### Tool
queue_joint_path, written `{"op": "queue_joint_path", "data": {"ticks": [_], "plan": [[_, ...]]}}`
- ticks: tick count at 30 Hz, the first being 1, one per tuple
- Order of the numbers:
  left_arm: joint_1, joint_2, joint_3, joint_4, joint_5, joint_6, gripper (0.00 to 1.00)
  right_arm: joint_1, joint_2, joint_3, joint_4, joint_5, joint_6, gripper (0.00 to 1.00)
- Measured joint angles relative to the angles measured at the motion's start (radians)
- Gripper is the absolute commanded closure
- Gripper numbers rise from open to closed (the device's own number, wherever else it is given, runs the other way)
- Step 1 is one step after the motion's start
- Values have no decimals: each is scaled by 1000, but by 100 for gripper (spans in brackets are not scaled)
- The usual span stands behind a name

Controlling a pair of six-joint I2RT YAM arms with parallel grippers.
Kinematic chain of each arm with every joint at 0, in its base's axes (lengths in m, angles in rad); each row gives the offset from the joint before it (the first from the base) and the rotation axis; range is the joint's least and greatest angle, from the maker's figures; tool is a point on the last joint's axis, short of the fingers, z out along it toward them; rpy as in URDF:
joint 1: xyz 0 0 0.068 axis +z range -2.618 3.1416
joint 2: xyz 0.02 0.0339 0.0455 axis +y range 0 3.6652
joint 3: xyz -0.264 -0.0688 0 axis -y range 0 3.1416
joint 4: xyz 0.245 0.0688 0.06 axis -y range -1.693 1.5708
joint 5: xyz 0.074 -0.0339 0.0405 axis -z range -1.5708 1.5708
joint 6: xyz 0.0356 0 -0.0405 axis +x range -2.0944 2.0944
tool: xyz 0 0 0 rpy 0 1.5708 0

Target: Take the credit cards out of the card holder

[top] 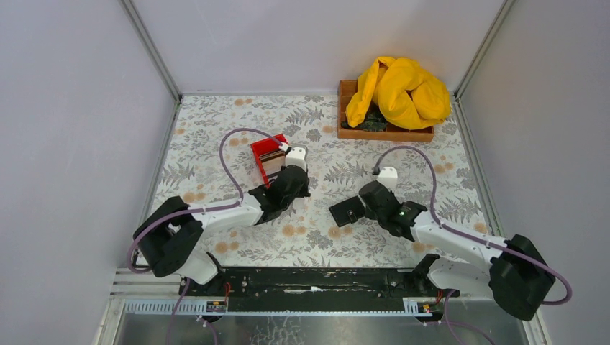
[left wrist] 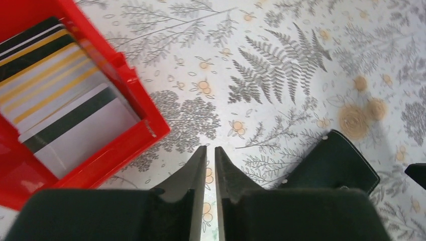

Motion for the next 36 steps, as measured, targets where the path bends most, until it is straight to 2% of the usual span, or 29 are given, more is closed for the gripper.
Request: {"op": "queue_joint_path", "data": {"ticks": [2,4,5,6,7,11,18,36], "plan": [[0,12,10,1,43,8,52,0,-57,-48,-34,-3,48,100],[-2,23,18,3,82,12,22,0,-105,-92,-51,-6,89,100],[-3,27,20,6,100,10,11,0,-123,-112,-55,-14,105,100],[-3,29,20,8,109,19,3,0,-136,-132,-54,-27,122,100],[-3,29,20,10,123,14,0,0,-143,-154,-53,-40,138,100],[-5,29,21,25,153,17,0,2,-131,-216,-30,-77,183,100],[-11,29,21,26,166,23,0,4,-60,-207,80,-90,198,100],[-16,29,22,25,164,47,0,4,266,21,146,-105,86,100]]}}
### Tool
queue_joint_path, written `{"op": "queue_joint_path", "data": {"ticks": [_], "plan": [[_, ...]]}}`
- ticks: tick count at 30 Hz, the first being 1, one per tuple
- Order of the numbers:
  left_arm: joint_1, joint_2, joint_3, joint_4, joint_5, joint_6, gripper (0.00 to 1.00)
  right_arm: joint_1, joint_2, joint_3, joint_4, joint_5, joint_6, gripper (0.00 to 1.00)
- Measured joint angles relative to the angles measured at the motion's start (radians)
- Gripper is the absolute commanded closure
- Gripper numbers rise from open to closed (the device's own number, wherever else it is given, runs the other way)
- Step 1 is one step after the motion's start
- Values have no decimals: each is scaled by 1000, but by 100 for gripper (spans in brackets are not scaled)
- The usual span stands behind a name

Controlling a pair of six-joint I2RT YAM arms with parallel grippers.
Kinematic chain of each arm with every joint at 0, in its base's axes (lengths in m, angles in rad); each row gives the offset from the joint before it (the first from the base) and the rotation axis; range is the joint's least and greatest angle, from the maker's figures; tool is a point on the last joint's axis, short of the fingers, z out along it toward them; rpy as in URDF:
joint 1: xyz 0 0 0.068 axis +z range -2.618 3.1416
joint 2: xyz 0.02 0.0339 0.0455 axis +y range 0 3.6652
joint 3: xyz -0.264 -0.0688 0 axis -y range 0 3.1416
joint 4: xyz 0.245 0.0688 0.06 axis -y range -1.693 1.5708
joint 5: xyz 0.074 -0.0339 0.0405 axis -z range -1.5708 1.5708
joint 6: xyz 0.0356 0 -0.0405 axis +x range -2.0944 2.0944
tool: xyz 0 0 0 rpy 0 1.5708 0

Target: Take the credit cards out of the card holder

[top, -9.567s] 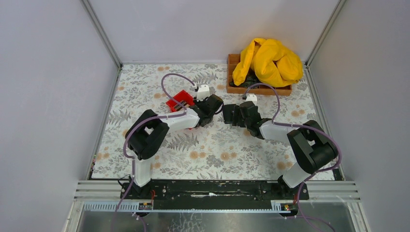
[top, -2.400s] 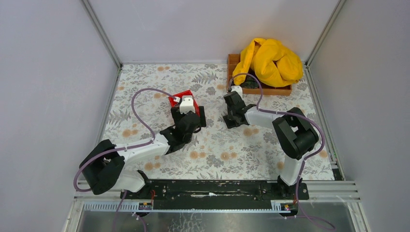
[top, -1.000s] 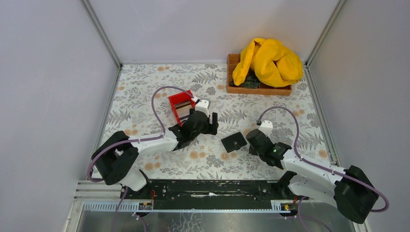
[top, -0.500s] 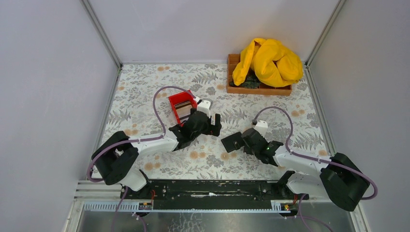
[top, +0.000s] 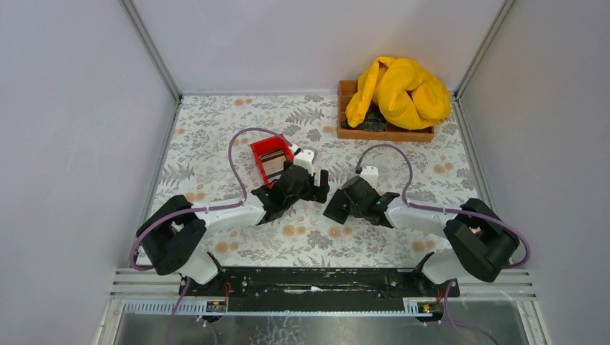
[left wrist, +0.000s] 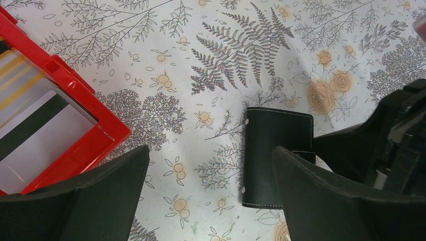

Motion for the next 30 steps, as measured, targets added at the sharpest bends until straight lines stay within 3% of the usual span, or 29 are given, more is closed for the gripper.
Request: {"op": "queue_joint_path", "data": {"ticks": [3,6,8,10,11,12,14,15,19,25,27,30], "plan": [[0,0,0,0,0,6,2,0,42,55,-15,-3,-37,100],[0,0,0,-1,1,12,19,0,22,71,-25,-3,-61,92],[0,0,0,-1,2,16,45,0,-30,70,-50,-3,-79,80],[0,0,1,0,15,23,79,0,-94,70,-62,-3,-94,65],[0,0,2,1,28,29,92,0,-134,68,-63,-3,-109,54],[0,3,2,4,40,28,99,0,-179,66,-62,-3,-124,42],[0,18,8,6,77,36,100,0,-258,60,-57,-3,-151,12],[0,29,15,6,93,36,100,0,-294,53,-47,-3,-169,5],[0,96,58,-2,144,39,100,0,-379,27,-10,-7,-243,12],[0,129,77,-2,220,38,100,0,-265,25,13,-56,-332,52],[0,149,94,-6,234,37,100,0,-236,8,32,-80,-349,56],[0,180,122,-17,237,35,100,0,-232,-36,75,-112,-364,54]]}}
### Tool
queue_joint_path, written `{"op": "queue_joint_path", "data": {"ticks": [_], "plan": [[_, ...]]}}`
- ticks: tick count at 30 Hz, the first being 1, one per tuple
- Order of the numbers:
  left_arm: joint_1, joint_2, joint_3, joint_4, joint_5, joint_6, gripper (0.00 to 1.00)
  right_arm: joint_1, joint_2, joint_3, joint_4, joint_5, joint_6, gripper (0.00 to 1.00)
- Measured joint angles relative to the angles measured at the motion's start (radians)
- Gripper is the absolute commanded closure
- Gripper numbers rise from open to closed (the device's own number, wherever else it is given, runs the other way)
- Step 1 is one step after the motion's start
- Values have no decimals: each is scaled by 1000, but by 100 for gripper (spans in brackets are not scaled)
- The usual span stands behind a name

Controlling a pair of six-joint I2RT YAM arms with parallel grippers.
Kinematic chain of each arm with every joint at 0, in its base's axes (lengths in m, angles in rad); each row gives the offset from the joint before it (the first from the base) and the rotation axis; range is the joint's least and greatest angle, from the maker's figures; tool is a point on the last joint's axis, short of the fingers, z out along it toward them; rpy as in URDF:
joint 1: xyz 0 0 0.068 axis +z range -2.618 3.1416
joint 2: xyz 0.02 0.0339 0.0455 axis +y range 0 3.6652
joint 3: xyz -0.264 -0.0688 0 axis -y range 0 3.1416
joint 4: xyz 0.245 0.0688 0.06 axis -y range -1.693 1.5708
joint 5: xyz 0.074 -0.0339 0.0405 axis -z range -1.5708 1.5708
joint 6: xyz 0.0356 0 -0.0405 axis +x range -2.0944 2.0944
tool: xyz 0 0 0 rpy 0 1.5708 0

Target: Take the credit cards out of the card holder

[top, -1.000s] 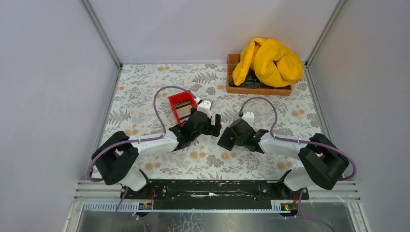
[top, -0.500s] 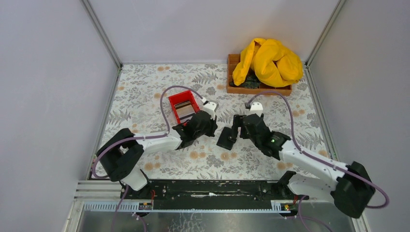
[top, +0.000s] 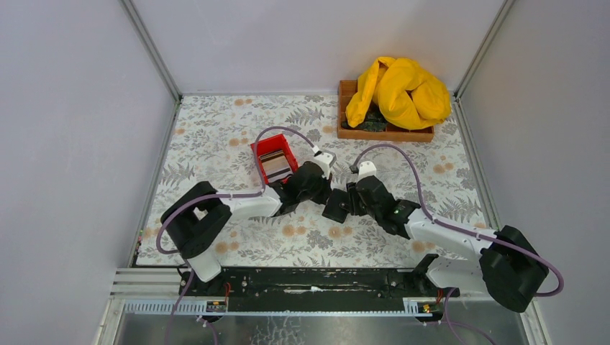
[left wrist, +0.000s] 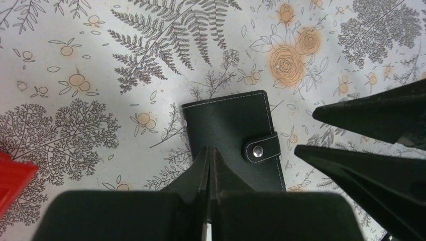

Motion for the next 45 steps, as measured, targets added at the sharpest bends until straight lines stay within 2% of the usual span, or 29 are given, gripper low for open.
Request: {"op": "queue_joint_path", "data": {"ticks": [2,9,17,20,22,26,30,34,37,39,40,45], "plan": [[0,12,6,-3,0,-2,100,0,0,-22,26,-22,-8,48],[0,30,24,-53,-38,0,100,1,55,-41,111,-76,-29,43],[3,-132,-60,-33,-114,-1,99,5,115,-42,163,-97,-43,40],[6,-152,-75,-18,-150,-5,81,15,153,-42,172,-98,-49,34],[7,-164,-94,-7,-176,-10,66,23,175,-41,173,-97,-54,32],[7,-201,-136,10,-230,-23,55,33,204,-23,173,-75,-58,32],[7,-243,-153,26,-265,-29,53,41,228,-2,171,-47,-57,34],[7,-266,-161,39,-282,-29,52,49,249,18,166,-7,-54,45],[7,-271,-166,39,-285,-29,52,54,265,35,157,22,-49,59],[7,-271,-167,39,-285,-29,52,54,269,40,151,42,-42,76],[7,-271,-168,39,-286,-29,53,54,269,40,149,58,-37,82],[7,-271,-168,39,-285,-29,52,55,270,42,143,80,-16,100]]}}
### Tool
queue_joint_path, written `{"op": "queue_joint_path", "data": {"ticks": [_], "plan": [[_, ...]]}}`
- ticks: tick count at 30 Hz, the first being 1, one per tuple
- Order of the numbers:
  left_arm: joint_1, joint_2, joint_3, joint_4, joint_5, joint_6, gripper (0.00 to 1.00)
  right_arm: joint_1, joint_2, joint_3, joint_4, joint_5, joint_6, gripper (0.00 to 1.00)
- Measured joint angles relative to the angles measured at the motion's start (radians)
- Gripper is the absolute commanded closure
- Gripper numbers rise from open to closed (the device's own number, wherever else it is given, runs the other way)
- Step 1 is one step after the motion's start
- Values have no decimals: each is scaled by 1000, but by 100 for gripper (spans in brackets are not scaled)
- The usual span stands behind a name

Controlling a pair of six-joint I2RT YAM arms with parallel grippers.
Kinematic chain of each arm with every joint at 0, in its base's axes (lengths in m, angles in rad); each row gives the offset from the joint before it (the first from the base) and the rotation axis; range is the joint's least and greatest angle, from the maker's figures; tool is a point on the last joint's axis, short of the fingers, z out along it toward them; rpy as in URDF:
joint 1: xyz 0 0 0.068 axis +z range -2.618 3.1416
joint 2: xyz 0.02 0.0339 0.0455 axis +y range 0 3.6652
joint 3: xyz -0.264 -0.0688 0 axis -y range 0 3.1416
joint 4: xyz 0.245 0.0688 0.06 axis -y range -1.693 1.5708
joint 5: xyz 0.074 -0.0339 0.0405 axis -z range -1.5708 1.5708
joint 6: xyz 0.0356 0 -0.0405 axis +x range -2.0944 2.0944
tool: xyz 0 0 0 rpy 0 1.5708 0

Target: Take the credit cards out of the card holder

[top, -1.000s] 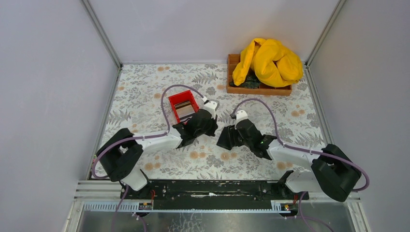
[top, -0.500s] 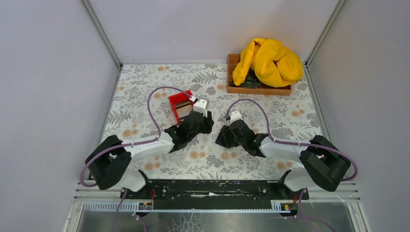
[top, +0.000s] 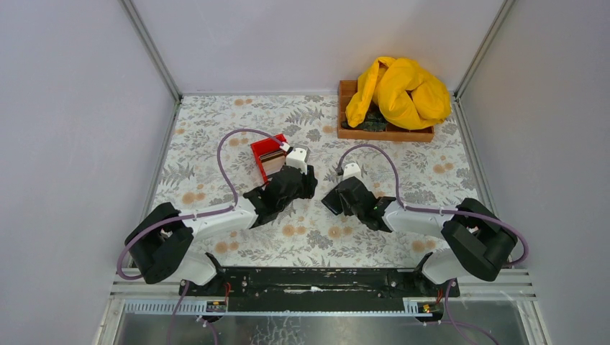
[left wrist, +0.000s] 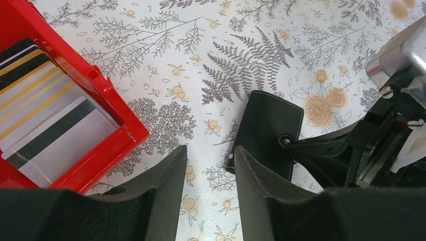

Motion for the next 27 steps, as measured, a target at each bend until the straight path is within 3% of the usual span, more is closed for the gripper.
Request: {"op": "queue_joint_path", "data": {"ticks": [3,6,8,15,18,19,23,27], "plan": [[0,0,0,0,0,0,52,0,0,0,-3,10,10,99],[0,0,0,0,1,0,52,0,0,0,-3,13,18,61],[0,0,0,0,1,0,52,0,-5,-2,-5,17,21,47],[0,3,0,0,5,0,52,0,-43,-21,-13,32,6,42],[0,9,0,0,8,0,52,0,-39,-19,-26,33,2,42],[0,11,0,0,8,0,52,0,-34,-14,-31,35,0,47],[0,16,0,0,11,1,53,0,-17,13,-51,42,-10,82],[0,16,0,0,14,1,53,0,-31,6,-52,75,5,97]]}}
